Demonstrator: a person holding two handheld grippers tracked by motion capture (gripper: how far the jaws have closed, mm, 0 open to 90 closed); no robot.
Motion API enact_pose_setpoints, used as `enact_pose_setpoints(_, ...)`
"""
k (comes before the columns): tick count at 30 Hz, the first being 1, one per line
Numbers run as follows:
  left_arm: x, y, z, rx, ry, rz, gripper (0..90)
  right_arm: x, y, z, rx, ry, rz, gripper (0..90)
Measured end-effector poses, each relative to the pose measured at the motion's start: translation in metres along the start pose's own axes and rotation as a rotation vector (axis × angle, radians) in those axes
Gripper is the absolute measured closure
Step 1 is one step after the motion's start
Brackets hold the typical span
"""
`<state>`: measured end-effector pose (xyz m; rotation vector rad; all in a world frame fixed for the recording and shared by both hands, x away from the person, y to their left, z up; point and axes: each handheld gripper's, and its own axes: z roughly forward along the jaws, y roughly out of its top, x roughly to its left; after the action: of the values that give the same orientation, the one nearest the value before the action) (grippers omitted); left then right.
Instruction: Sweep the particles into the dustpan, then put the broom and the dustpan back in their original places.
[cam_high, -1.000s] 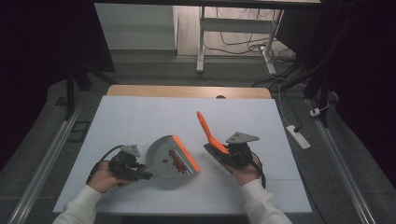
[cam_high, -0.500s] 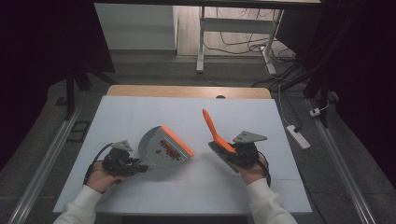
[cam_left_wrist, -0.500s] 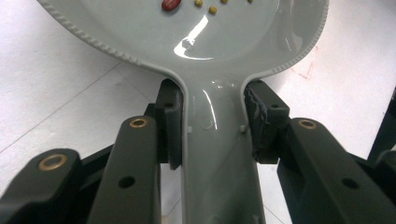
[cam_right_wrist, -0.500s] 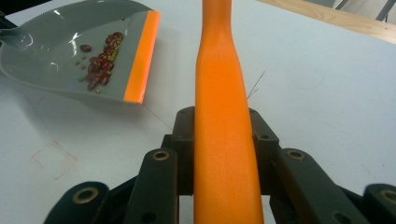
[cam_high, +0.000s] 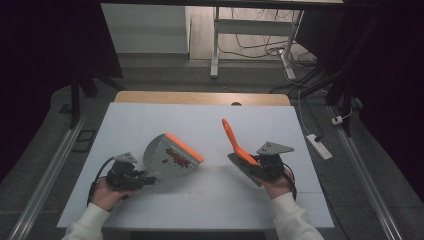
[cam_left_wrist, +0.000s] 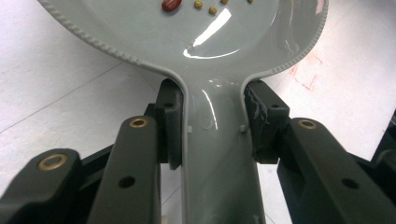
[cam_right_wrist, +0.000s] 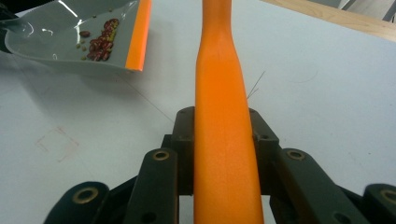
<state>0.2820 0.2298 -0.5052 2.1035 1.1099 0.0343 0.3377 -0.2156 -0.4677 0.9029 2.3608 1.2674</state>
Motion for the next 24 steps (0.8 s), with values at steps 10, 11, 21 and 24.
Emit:
enact_pose_setpoints(10, -0.002, -0.003, -0.004, -0.016, 0.018, -0.014, 61.7, 0.002, -0.008, -0.006, 0.018, 0.027, -0.016, 69.9)
enact_pose_setpoints(11, -0.002, -0.004, -0.004, -0.016, 0.022, -0.016, 61.7, 0.002, -0.008, -0.007, 0.020, 0.028, -0.015, 69.9)
enact_pose_setpoints(21, -0.002, -0.008, -0.005, -0.037, 0.051, -0.056, 61.7, 0.004, -0.013, -0.011, 0.037, 0.045, -0.010, 69.8)
enact_pose_setpoints(24, -0.003, -0.010, -0.004, -0.043, 0.065, -0.072, 61.7, 0.003, -0.015, -0.015, 0.030, 0.053, 0.011, 69.9)
